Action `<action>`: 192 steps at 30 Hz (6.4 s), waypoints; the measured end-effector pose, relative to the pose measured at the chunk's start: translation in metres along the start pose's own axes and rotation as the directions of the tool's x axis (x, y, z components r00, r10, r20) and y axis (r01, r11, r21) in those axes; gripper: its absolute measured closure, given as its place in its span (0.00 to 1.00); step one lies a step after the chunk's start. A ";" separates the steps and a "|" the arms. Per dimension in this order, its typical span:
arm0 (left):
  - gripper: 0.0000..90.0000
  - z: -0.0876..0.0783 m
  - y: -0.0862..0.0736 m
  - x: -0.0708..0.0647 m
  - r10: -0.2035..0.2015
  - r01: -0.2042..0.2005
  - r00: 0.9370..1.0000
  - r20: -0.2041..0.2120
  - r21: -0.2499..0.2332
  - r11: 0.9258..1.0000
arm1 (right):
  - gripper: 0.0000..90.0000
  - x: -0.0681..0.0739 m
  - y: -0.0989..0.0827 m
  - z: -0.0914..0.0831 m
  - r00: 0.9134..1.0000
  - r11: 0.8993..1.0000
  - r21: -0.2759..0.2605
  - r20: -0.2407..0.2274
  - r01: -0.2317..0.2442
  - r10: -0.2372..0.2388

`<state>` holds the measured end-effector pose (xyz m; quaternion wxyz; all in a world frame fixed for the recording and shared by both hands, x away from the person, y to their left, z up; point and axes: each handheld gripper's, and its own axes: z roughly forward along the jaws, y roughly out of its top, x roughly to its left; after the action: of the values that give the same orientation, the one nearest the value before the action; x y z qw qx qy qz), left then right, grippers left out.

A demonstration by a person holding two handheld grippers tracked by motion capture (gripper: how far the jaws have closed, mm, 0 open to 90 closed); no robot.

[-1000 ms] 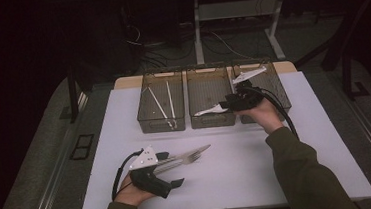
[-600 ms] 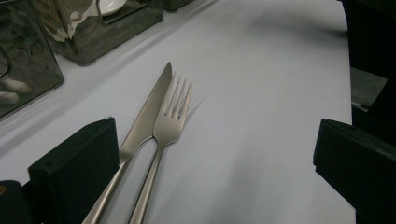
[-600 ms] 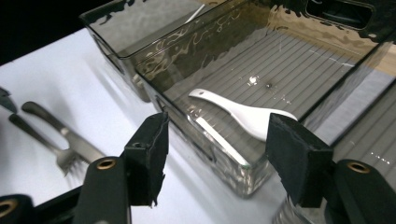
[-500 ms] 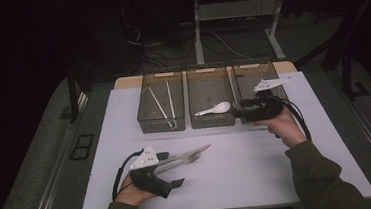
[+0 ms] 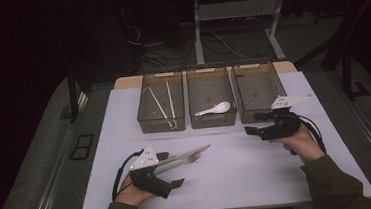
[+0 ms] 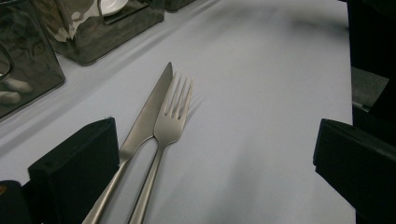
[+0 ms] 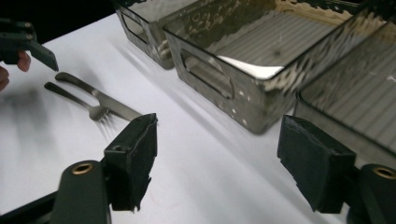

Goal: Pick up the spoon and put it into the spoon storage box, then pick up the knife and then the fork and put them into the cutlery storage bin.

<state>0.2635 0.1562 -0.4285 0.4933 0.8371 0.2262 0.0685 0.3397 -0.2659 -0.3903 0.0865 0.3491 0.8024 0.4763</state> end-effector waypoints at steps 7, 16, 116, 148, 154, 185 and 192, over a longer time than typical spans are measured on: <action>0.00 0.000 0.000 0.000 0.002 -0.002 1.000 -0.002 0.001 1.000 | 0.26 0.007 -0.019 -0.009 0.998 0.999 0.017 0.053 0.030 -0.031; 0.00 -0.001 0.000 0.000 -0.003 0.003 1.000 -0.005 -0.004 1.000 | 0.22 0.016 -0.044 -0.019 0.995 0.999 0.009 0.093 0.037 -0.038; 0.94 0.033 0.020 0.023 0.062 -0.066 0.998 0.028 0.220 0.973 | 0.21 0.035 -0.085 -0.035 0.996 1.000 0.015 0.090 0.000 -0.001; 0.94 0.080 0.090 -0.024 0.101 -0.099 0.994 -0.033 0.058 0.993 | 0.64 0.067 0.005 0.017 0.986 0.994 -0.083 -0.155 -0.071 0.057; 0.94 0.081 0.090 -0.026 0.108 -0.105 0.993 -0.055 0.058 0.993 | 0.76 0.064 0.010 0.022 0.985 0.992 -0.089 -0.156 -0.085 0.071; 0.61 0.051 0.072 -0.017 0.027 -0.029 0.998 -0.048 -0.030 0.999 | 0.97 0.044 0.024 0.004 0.992 0.981 -0.164 -0.085 -0.107 0.094; 0.46 0.025 0.048 -0.007 -0.008 0.008 1.000 -0.029 -0.019 1.000 | 0.97 0.007 0.035 -0.032 0.991 0.965 -0.233 0.031 -0.120 0.130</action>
<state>0.2805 0.1137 -0.3993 0.4980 0.8305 0.2360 0.0808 0.3359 -0.2730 -0.3432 0.1147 0.3974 0.7158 0.5626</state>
